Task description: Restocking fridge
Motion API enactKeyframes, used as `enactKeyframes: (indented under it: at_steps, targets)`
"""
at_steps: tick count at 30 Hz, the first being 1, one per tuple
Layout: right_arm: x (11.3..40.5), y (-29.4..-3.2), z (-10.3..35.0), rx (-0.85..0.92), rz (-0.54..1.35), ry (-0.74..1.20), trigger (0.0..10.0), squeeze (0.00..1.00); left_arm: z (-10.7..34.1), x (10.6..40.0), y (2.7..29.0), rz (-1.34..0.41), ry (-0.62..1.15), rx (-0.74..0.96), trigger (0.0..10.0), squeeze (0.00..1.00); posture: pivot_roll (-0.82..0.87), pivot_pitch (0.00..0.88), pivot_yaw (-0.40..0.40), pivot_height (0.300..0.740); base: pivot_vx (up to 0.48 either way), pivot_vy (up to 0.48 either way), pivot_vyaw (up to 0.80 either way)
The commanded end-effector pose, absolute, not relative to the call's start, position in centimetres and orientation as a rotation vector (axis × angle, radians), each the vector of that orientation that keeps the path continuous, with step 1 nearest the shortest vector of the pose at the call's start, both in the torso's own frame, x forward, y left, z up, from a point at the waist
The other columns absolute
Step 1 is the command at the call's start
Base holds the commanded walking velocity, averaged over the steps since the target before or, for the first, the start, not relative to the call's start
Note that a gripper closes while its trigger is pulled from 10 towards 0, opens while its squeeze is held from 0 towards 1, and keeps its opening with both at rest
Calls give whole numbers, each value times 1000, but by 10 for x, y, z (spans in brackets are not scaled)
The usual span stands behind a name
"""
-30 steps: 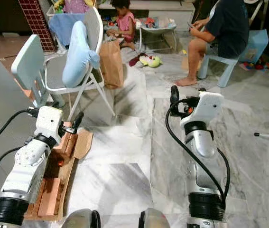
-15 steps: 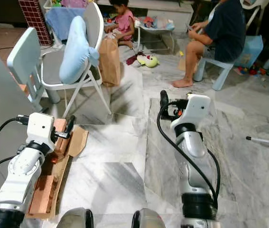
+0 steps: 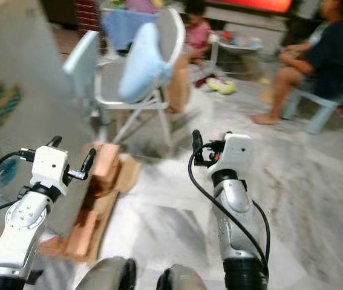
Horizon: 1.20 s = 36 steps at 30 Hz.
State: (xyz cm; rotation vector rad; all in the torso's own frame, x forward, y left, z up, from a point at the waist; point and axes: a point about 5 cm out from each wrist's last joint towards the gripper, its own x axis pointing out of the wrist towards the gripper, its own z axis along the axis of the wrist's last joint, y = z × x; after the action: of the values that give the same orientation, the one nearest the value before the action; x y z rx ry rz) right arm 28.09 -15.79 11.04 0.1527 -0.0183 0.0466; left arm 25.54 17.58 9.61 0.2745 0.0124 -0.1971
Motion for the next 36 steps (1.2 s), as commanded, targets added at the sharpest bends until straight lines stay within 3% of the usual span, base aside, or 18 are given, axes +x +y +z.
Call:
enactKeyframes:
  at_steps: [1,10,16,29,36]
  targets:
    - [283,-160,117,159,33,-46,10000,0,99,255,173,-212,7,285,10000,0,56,80,-68,740,0,0,800]
    - [280,-160,113,163,23,-39,10000,0,100,254,173,-228,12,282,10000,0,60,83,-67,740,0,0,767]
    - [281,-162,112,173,12,-33,10000,0,99,251,177,-226,23,256,10000,0,63,87,-70,740,0,0,0]
    - [282,-164,110,181,-7,-13,10000,0,99,252,186,-197,26,264,10000,0,62,93,-74,740,0,460,-171]
    - [281,-163,108,173,-4,-13,10000,0,99,247,187,-195,18,258,10000,0,64,97,-76,740,0,40,0]
